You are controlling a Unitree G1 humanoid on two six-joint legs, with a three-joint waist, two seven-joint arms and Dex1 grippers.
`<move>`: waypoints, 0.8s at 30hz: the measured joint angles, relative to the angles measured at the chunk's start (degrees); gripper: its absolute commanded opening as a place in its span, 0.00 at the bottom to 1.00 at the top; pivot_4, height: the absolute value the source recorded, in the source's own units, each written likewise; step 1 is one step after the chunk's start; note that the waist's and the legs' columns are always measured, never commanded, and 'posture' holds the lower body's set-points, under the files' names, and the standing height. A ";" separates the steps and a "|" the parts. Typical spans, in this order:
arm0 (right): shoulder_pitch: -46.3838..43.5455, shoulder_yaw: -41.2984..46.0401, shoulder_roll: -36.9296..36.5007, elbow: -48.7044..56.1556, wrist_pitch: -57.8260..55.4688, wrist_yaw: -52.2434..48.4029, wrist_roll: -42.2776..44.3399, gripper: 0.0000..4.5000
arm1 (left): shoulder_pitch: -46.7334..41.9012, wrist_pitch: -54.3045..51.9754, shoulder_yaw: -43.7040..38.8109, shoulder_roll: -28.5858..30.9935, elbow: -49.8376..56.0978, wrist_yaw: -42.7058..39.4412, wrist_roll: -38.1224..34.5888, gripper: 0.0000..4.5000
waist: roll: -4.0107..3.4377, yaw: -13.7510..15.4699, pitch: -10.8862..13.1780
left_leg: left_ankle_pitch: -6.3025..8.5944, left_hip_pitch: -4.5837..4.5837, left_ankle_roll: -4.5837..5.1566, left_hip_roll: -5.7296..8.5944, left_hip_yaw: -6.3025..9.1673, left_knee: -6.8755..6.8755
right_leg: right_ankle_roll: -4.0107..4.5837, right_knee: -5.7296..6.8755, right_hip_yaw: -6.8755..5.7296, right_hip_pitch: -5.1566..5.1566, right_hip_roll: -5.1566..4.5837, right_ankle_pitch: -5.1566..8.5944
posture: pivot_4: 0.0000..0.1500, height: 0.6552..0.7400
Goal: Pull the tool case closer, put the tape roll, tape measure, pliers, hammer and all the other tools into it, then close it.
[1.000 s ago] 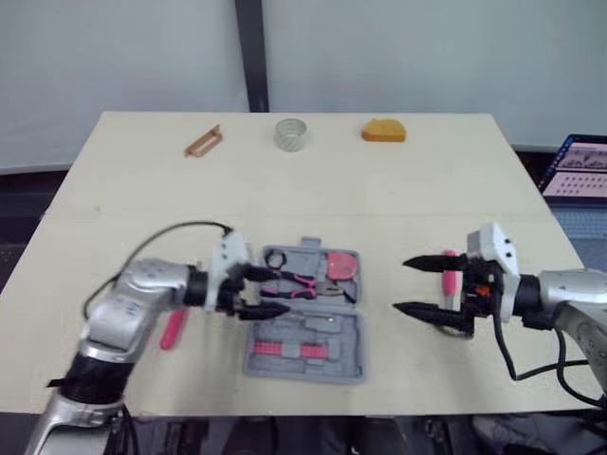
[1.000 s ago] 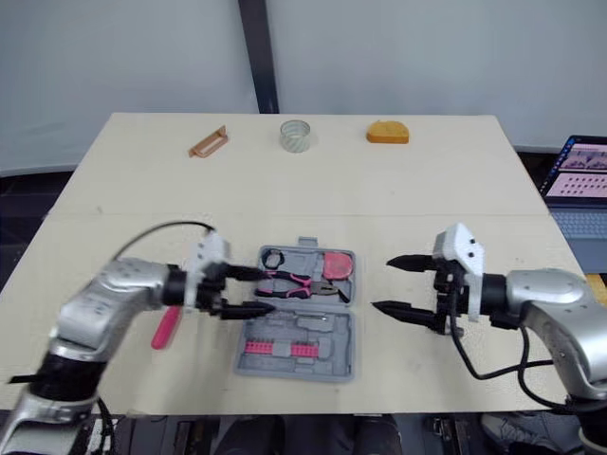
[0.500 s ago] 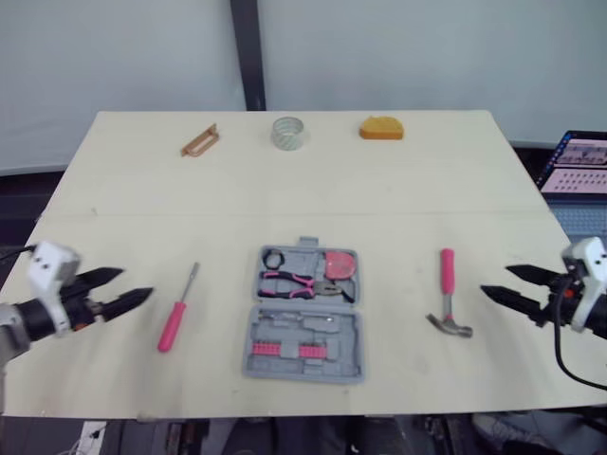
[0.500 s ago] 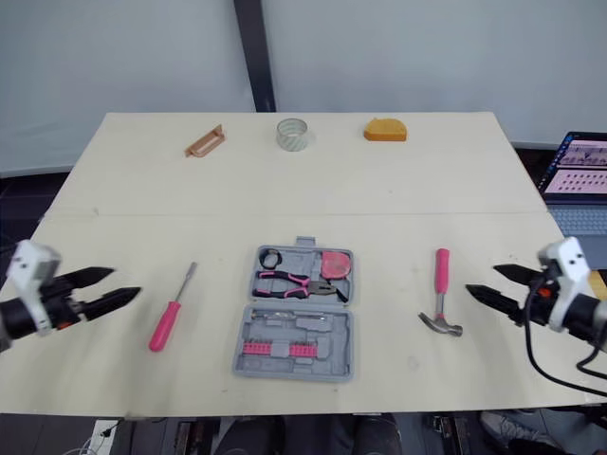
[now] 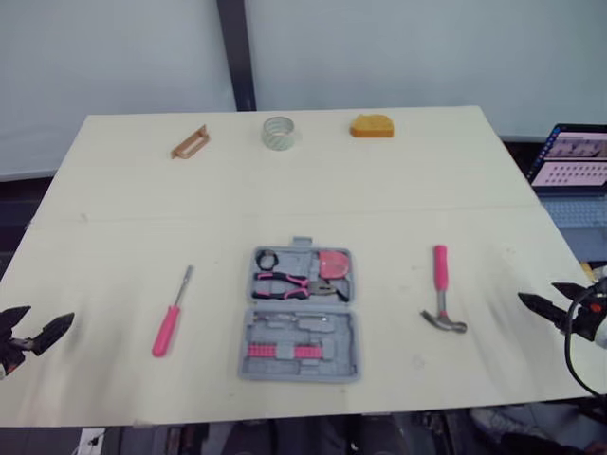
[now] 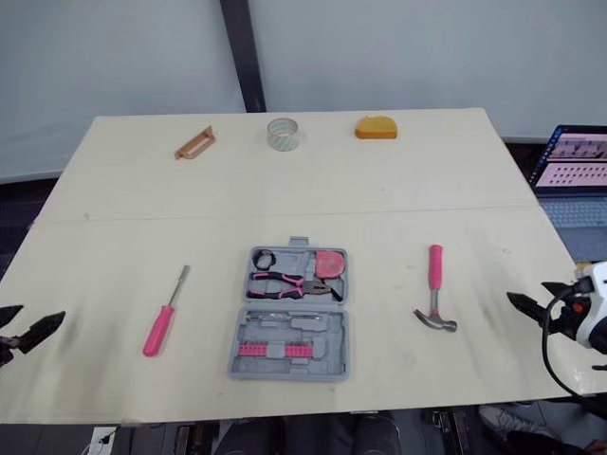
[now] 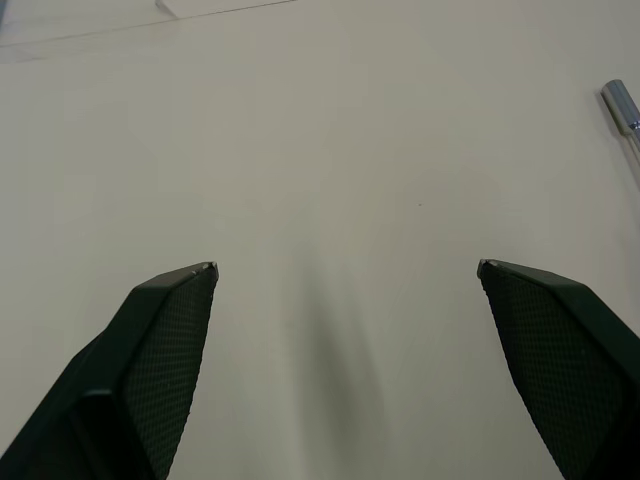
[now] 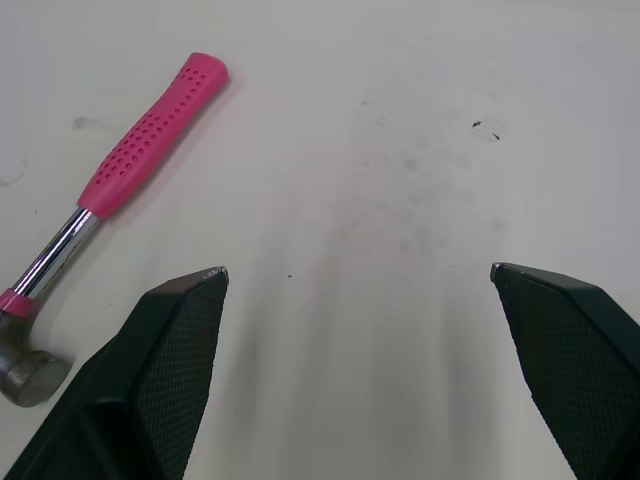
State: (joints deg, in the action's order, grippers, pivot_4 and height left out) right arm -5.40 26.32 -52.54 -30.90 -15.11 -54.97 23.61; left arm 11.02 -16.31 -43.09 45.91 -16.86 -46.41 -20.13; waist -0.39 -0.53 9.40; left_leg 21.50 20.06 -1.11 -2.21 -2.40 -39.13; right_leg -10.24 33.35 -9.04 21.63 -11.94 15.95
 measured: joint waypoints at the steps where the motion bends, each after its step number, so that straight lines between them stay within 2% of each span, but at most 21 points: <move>1: 0.11 0.82 0.87 0.86 -0.49 1.02 0.32 1.00 | -0.15 0.15 0.51 0.00 0.13 -0.14 -0.05 0.99 | 0.00 0.07 0.00 | 0.00 0.00 0.00 0.00 -0.01 0.00 | 0.00 0.00 0.00 0.00 0.00 0.00 | 1.00 1.00; 5: 2.06 1.89 4.27 9.82 -6.16 5.58 2.54 1.00 | -1.66 -0.87 4.03 0.00 3.72 -1.97 -1.22 0.99 | -0.02 0.53 0.01 | 0.00 0.01 -0.01 0.00 0.01 -0.01 | 0.00 0.01 0.01 0.00 0.00 0.00 | 1.00 1.00; 10: 3.99 1.62 9.17 28.24 -17.98 17.34 3.96 1.00 | -8.57 -8.92 15.19 0.01 19.57 -3.92 -5.63 0.99 | -0.03 1.11 0.01 | -0.02 0.03 -0.03 0.00 0.06 -0.07 | 0.00 0.09 0.02 0.00 -0.01 0.00 | 1.00 1.00; 14: 3.69 -1.16 13.32 38.72 -26.60 26.59 3.42 0.70 | -16.84 -13.22 26.24 0.03 30.03 -4.61 -6.92 1.00 | -0.10 1.13 -0.02 | -0.02 0.02 -0.04 0.00 0.03 -0.06 | 0.00 0.10 0.04 0.03 0.01 0.00 | 1.00 1.00; 17: 3.82 -2.09 16.24 44.18 -33.11 31.70 3.60 0.34 | -22.57 -14.30 33.64 -1.27 32.50 -6.19 -6.92 1.00 | -0.15 1.01 -0.02 | -0.04 0.03 -0.07 0.00 0.03 -0.04 | 0.00 0.09 0.04 0.06 0.03 0.00 | 1.00 1.00; 19: 3.41 -3.36 18.73 48.21 -37.78 35.36 3.67 0.34 | -27.64 -14.04 39.93 -3.67 34.16 -7.51 -6.60 1.00 | -0.15 1.05 -0.02 | -0.04 0.05 -0.07 0.01 0.02 -0.07 | 0.00 0.10 0.04 0.05 0.03 0.00 | 1.00 1.00; 24: 2.66 -3.31 23.13 53.45 -44.57 41.76 3.57 0.34 | -33.53 -10.88 50.15 -8.62 34.74 -10.11 -4.37 1.00 | -0.18 1.16 -0.03 | -0.04 0.05 -0.06 0.01 0.03 -0.06 | 0.00 0.08 0.04 0.06 0.05 0.00 | 1.00 1.00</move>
State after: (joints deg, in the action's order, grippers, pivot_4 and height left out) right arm -2.73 23.01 -29.41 22.55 -59.68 -13.21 27.17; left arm -22.51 -27.19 7.06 37.28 17.88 -56.51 -24.51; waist -0.57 0.63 9.37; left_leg 21.46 20.11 -1.18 -2.21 -2.37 -39.20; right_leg -10.24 33.44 -9.00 21.69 -11.89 15.95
